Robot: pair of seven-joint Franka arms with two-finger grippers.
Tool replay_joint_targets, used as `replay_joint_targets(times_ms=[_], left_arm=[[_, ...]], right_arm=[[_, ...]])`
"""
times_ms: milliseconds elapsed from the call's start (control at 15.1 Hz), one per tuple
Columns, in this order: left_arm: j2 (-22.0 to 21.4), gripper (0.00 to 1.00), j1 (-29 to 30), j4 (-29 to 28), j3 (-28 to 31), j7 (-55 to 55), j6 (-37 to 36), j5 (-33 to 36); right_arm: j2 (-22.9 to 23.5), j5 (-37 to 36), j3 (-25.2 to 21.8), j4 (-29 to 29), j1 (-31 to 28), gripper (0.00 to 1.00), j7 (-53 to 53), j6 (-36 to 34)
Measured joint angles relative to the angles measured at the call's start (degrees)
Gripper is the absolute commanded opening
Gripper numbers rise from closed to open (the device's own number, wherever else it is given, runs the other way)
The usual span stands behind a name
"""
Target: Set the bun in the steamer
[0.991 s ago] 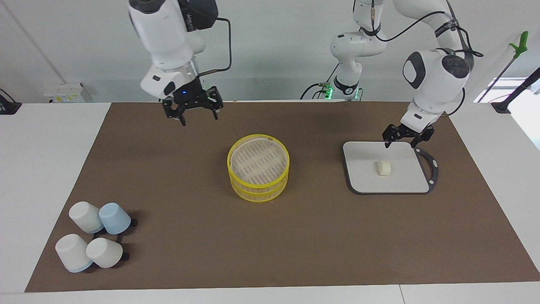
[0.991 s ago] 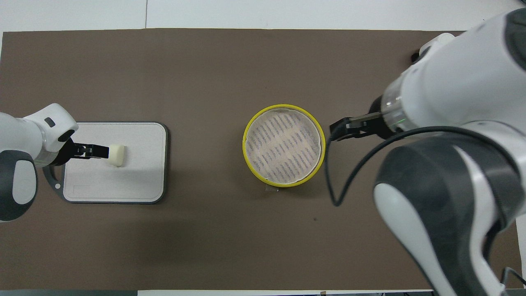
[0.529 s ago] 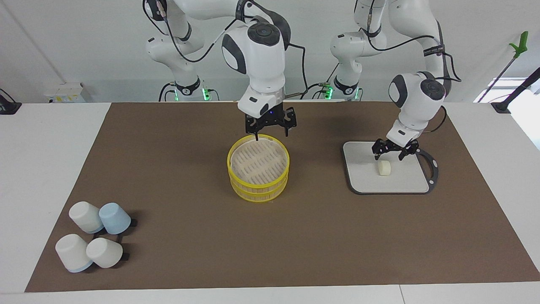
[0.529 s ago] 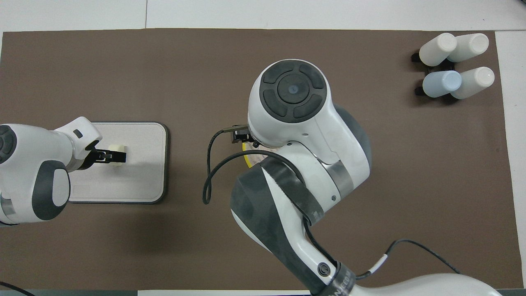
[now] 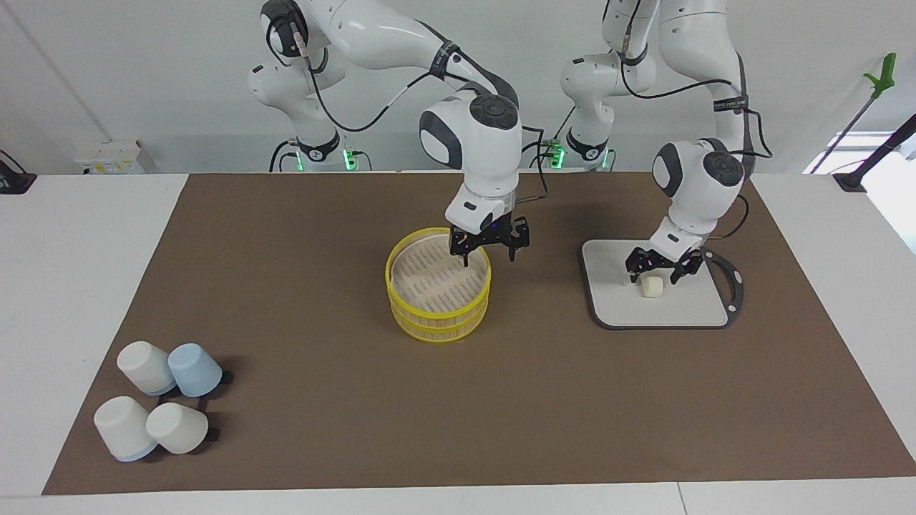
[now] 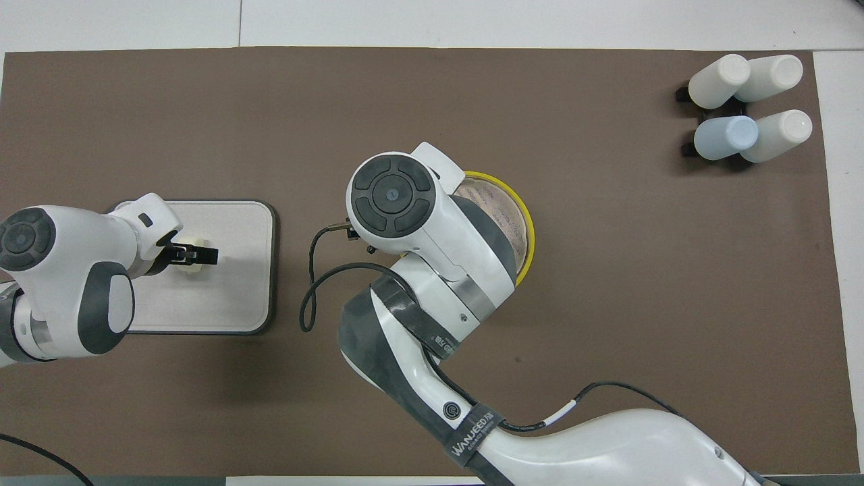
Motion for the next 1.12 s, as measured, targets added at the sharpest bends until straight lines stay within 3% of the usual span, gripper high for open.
replay_joint_targets(times_ms=[264, 396, 727, 991, 1123], left_arm=[[0.1, 0.42, 0.0, -0.2, 0.0, 0.3, 0.0, 0.0], [0.1, 0.29, 0.0, -0.2, 0.0, 0.4, 0.0, 0.0], [0.1, 0.27, 0.0, -0.1, 0.0, 0.4, 0.0, 0.0], [0.1, 0.26, 0.0, 0.7, 0.0, 0.4, -0.3, 0.0], [0.1, 0.19, -0.1, 2.8, -0.1, 0.4, -2.3, 0.0]], right_arm=[[-0.9, 0.0, 0.1, -4.7, 0.2, 0.74, 0.0, 4.7], [-1.4, 0.0, 0.1, -5.7, 0.3, 0.71, 0.0, 5.3], [-2.5, 0.0, 0.1, -8.6, 1.0, 0.58, 0.0, 7.3], [-3.0, 0.0, 0.1, -9.4, 1.4, 0.27, 0.0, 7.4], [-3.1, 0.0, 0.1, -9.5, 1.4, 0.2, 0.0, 7.4]])
